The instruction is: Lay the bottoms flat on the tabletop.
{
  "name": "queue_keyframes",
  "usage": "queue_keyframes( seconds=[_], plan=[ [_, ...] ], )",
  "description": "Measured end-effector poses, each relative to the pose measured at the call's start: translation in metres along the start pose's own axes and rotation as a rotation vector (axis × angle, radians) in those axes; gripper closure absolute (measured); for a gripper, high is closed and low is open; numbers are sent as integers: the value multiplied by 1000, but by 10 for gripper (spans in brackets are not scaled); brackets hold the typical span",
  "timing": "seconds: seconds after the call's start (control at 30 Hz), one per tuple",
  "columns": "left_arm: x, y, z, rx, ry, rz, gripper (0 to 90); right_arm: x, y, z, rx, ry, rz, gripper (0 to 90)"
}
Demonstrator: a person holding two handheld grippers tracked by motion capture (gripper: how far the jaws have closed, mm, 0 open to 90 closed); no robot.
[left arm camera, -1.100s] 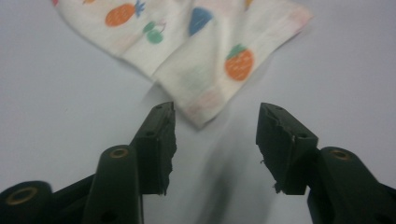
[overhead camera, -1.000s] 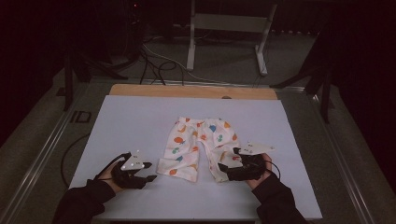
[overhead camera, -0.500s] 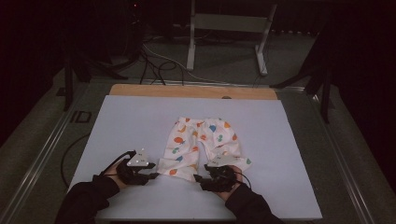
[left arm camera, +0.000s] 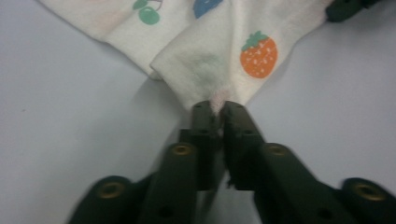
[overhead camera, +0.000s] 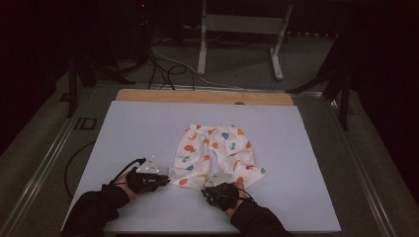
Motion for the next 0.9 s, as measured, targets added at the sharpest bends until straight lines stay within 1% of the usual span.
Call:
queue_keyframes(
  seconds=[0.03, 0.1, 0.17, 0.2, 0.27, 0.3, 0.37, 0.4, 0.43, 0.53, 0.57, 0.67, 0.73, 0.8, 0.83, 0.9],
  plan=[
    [0, 0, 0, 2, -1, 0, 887, 0, 0, 1, 0, 1, -4, 867],
    [0, -3, 2, 4, 3, 4, 892, 0, -3, 1, -22, 10, -3, 880],
    [-2, -7, 3, -2, 5, 13, 895, -2, -9, 1, -19, 7, 17, 883],
    [-3, -10, 3, -6, -2, 19, 895, -4, -13, 0, -20, 7, 24, 883],
    [-4, -16, 5, -12, 5, 31, 896, -6, -20, 0, -11, 0, 41, 883],
    [-4, -19, 6, -8, -4, 37, 896, -6, -24, 0, -6, 0, 52, 883],
    [-5, -22, 9, -8, 2, 38, 895, -6, -30, 1, -6, 2, 66, 883],
    [-4, -23, 11, -4, -6, 38, 895, -6, -32, 1, -10, 3, 71, 883],
    [-4, -24, 12, -1, -8, 33, 895, -5, -35, 1, -14, 9, 76, 883],
    [-1, -21, 21, 13, 7, 21, 894, 0, -39, -1, -17, 10, 77, 883],
    [0, -20, 24, 18, 13, 18, 894, 2, -40, -1, -25, 16, 76, 883],
    [1, -16, 31, 29, 29, -1, 894, 8, -41, -3, -34, 23, 60, 882],
    [2, -14, 34, 32, 37, -9, 894, 12, -41, -3, -37, 19, 52, 882],
    [1, -14, 35, 37, 44, -8, 894, 15, -42, -4, -40, 28, 51, 882],
    [2, -14, 36, 41, 49, -12, 894, 16, -43, -4, -41, 23, 52, 882],
    [2, -13, 39, 56, 55, -14, 893, 19, -44, -4, -47, 31, 52, 879]
  ],
)
Point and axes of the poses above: each handheld gripper's, and its own axes: y roughly forward along the jaws, x roughly out of its underside, z roughly to its right, the point moved 9 cm from there along y, roughly forward along the jaws, and after that the axes turned 12 degrees about -z, right-handed, at the moved point
